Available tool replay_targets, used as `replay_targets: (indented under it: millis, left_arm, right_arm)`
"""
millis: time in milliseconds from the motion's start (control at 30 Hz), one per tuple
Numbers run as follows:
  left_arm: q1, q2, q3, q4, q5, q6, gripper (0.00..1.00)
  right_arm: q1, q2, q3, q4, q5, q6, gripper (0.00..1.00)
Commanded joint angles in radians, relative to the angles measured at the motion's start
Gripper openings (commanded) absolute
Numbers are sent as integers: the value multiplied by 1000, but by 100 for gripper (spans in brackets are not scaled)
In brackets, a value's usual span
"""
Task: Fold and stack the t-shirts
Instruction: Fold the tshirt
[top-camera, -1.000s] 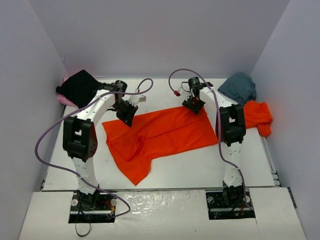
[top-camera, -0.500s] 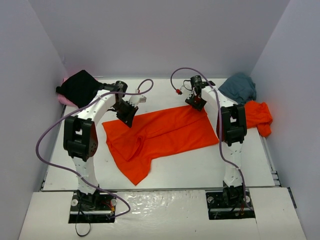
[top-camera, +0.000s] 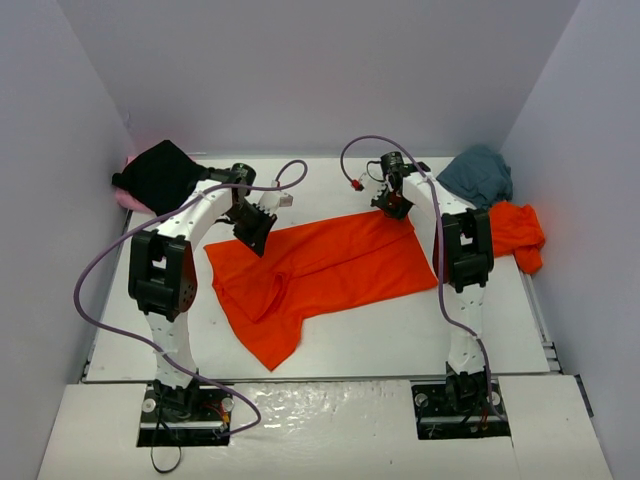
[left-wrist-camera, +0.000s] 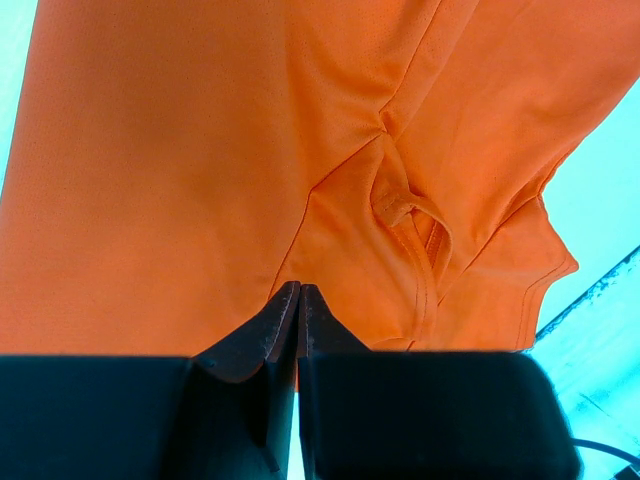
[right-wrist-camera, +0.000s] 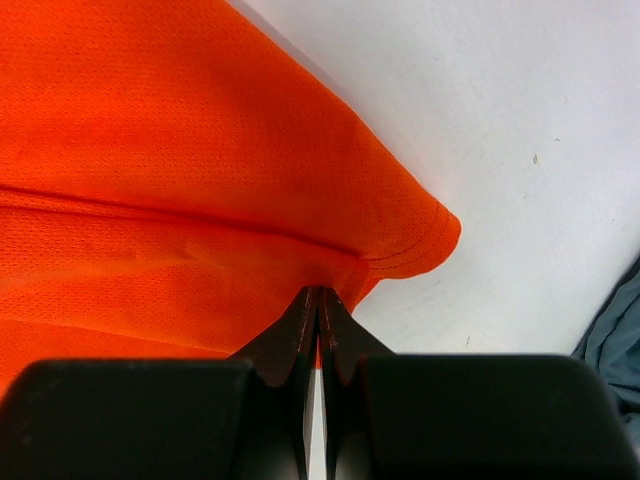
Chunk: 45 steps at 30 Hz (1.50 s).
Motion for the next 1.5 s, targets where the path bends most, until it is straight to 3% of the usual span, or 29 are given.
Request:
replay_targets:
  millis: [0,100,167,200,233,367,1467]
  left_arm:
    - [-6,-23,11,-7,9,10,0]
    - [-6,-18,12,-4,9,9,0]
    - [-6,-15,19,-7,10,9,0]
    - [-6,-14,23,-7,12,9,0]
    - [-6,-14,24,-9,12,9,0]
    - [-6,-17,19,-13,9,12,0]
    - [-6,15,44,-37,2,23,0]
  right_arm:
    - [-4,-95,-12,-27,-20,-22,0]
    - [-7,-115,-30,-26,-20,-32,0]
    - [-10,-105,-21,-25,-18,-27,13]
    - [-12,-100,-15,-26,-18,-20,29]
    - [-13,-93,-10,-27,-18,-16,36]
    - [-14,-79,7,-27,-24,-9,48]
    - [-23,29,83,-38,-67,-27,46]
